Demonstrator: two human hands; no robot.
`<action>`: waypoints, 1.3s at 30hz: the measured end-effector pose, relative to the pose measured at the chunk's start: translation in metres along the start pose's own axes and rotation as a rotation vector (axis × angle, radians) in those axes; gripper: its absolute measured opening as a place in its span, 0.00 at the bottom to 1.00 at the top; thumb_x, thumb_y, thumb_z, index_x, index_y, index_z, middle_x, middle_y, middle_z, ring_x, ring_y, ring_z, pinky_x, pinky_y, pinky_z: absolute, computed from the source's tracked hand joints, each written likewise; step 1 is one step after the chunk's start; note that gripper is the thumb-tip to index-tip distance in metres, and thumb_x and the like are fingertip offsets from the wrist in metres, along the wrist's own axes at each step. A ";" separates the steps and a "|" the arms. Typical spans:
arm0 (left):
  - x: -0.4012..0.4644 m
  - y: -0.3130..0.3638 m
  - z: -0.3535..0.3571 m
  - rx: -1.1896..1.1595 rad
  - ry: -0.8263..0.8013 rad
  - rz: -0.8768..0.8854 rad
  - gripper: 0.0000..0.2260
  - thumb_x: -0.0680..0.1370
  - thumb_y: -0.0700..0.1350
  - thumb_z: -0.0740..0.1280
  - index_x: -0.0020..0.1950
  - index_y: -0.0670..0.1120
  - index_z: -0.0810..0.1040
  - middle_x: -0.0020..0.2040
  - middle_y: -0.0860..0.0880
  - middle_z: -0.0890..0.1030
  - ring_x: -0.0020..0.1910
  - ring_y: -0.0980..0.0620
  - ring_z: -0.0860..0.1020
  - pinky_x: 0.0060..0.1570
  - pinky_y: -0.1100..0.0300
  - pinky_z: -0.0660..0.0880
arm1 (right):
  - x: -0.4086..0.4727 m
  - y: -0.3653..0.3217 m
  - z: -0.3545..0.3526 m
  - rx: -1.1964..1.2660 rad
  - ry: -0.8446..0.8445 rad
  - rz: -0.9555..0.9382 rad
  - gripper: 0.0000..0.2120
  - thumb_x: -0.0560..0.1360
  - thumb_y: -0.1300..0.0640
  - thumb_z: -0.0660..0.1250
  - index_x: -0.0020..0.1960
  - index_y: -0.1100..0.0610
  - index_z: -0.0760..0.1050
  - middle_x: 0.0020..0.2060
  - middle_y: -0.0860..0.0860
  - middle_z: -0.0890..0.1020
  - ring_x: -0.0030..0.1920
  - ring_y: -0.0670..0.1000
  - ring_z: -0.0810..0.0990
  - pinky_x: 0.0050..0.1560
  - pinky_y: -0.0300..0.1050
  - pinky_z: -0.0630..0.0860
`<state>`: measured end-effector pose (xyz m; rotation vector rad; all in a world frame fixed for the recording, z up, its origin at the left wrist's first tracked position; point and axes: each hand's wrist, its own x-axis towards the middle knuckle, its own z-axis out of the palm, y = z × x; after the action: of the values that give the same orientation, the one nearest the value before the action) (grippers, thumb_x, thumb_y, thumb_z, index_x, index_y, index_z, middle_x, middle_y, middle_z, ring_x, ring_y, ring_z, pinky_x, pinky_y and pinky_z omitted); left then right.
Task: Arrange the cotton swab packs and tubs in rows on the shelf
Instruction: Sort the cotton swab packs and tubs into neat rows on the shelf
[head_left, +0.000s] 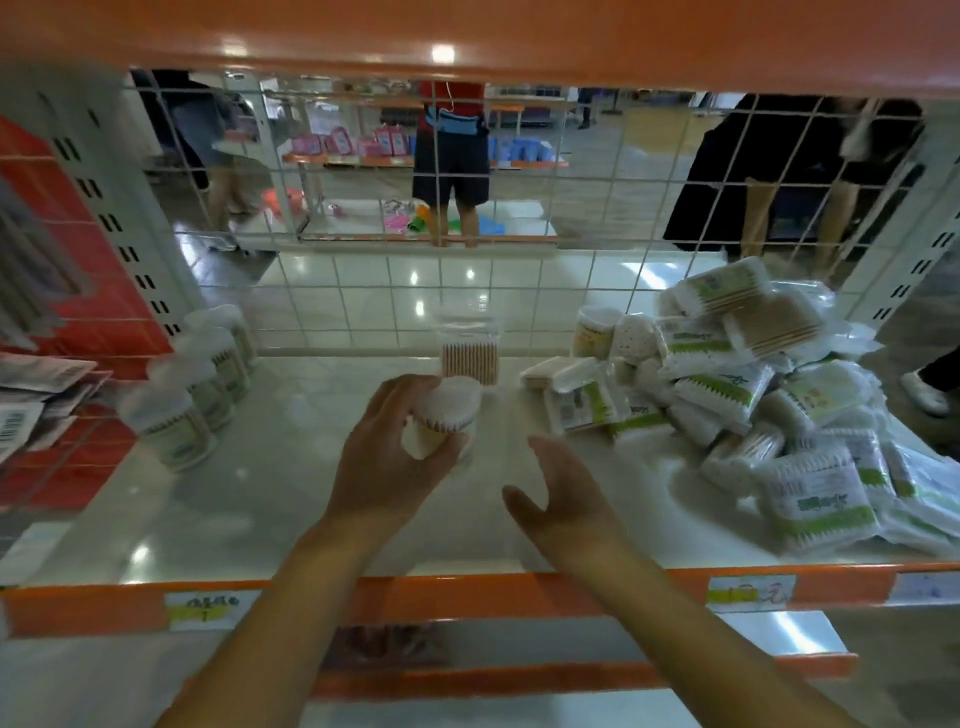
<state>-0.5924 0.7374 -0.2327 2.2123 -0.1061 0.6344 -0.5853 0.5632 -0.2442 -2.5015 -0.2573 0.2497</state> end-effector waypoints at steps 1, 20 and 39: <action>-0.003 -0.009 -0.009 0.011 0.001 -0.024 0.22 0.68 0.53 0.71 0.58 0.47 0.74 0.55 0.56 0.72 0.49 0.58 0.71 0.45 0.73 0.65 | 0.000 -0.005 -0.001 -0.182 -0.006 -0.037 0.29 0.79 0.48 0.57 0.75 0.55 0.50 0.73 0.50 0.58 0.72 0.50 0.57 0.70 0.42 0.54; -0.061 -0.135 -0.141 0.058 0.195 -0.221 0.21 0.69 0.41 0.75 0.55 0.58 0.72 0.57 0.50 0.74 0.52 0.49 0.73 0.47 0.62 0.68 | 0.004 -0.095 0.069 -0.478 -0.098 -0.207 0.24 0.80 0.47 0.53 0.74 0.52 0.55 0.74 0.50 0.57 0.72 0.53 0.55 0.71 0.48 0.53; -0.054 -0.167 -0.161 0.272 0.240 0.010 0.22 0.68 0.47 0.70 0.60 0.43 0.74 0.56 0.38 0.76 0.48 0.46 0.73 0.44 0.55 0.70 | 0.011 -0.119 0.103 -0.420 -0.040 -0.200 0.22 0.80 0.47 0.53 0.72 0.51 0.59 0.73 0.49 0.59 0.72 0.50 0.57 0.69 0.44 0.54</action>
<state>-0.6581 0.9600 -0.2870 2.3741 0.0984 0.9623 -0.6141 0.7180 -0.2581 -2.8563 -0.6293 0.1770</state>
